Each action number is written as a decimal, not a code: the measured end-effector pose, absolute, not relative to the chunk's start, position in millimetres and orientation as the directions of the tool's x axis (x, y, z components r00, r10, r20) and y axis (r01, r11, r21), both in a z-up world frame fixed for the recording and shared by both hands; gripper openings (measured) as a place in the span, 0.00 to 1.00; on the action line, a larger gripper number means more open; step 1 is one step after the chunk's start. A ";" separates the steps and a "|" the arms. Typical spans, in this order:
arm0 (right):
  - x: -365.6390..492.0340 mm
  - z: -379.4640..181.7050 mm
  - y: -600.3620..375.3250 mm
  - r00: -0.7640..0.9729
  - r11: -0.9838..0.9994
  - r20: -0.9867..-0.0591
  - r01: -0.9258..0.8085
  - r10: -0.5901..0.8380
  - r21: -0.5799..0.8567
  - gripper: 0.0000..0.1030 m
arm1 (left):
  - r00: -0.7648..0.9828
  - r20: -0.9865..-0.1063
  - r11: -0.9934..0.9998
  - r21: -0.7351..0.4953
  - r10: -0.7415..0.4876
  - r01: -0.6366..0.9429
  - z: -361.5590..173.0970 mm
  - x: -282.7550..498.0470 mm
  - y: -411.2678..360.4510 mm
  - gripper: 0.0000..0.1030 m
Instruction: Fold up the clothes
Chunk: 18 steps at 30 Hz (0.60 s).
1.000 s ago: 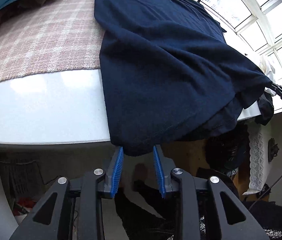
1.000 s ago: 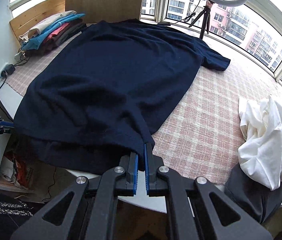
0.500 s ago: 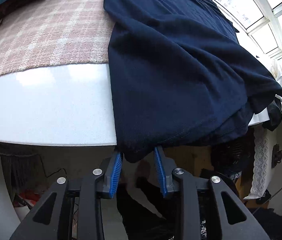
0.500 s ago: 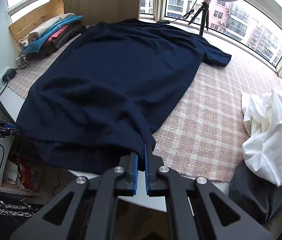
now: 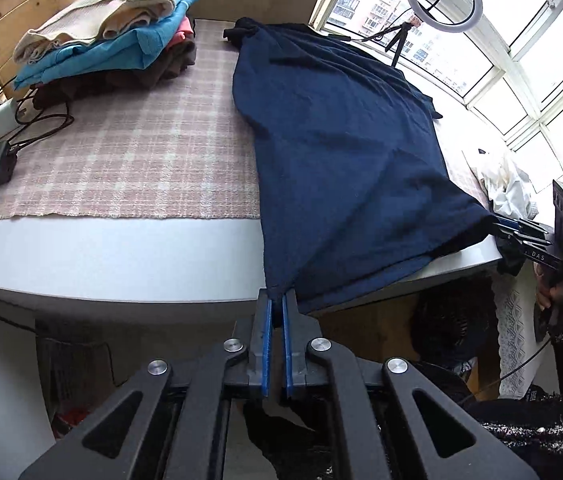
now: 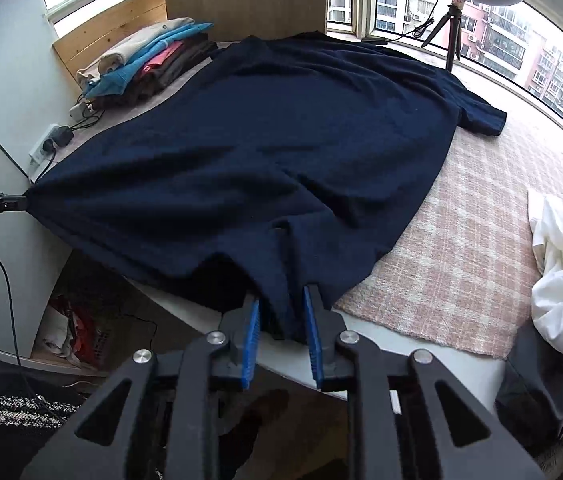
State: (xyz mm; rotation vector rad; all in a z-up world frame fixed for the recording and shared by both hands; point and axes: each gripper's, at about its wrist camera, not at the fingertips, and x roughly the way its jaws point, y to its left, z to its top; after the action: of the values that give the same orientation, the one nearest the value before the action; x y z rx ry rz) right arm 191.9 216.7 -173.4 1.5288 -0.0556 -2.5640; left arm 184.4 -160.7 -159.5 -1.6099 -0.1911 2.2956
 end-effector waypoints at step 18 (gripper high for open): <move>220.4 -228.5 266.8 -0.505 -0.953 -0.856 -0.196 -0.105 0.232 0.33 | -0.215 -0.933 -0.933 -0.226 0.290 -0.279 -159.8 177.6 -124.0 0.03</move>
State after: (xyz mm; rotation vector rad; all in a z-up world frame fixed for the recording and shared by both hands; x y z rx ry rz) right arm 220.4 266.8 -228.5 1.5870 -0.4846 -2.7304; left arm 177.6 -124.0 -159.8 -1.6917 -0.0134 2.1994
